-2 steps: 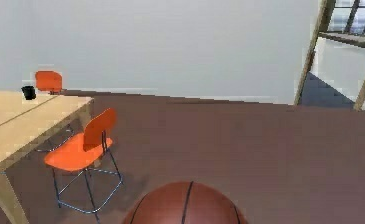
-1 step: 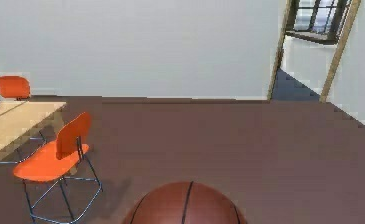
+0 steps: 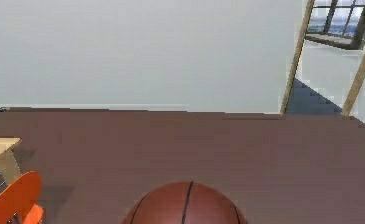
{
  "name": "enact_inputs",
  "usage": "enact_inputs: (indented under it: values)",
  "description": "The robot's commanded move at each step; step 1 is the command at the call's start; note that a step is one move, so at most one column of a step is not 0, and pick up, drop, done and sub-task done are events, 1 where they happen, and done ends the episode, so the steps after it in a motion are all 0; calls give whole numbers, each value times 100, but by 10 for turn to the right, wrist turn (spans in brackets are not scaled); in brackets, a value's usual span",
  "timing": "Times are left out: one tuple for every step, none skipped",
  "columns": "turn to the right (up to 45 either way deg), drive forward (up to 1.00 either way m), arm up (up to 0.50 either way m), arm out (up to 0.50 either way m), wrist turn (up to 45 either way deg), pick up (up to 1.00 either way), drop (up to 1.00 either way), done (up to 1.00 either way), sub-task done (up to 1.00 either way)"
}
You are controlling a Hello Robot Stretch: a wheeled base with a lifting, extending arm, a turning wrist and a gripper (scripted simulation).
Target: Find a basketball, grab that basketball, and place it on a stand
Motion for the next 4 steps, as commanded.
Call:
enact_inputs:
  values:
    - [360,0,0,0,0,0,0,0,0]
    - [0,100,0,0,0,0,0,0,0]
    - [0,100,0,0,0,0,0,0,0]
    - [0,100,0,0,0,0,0,0,0]
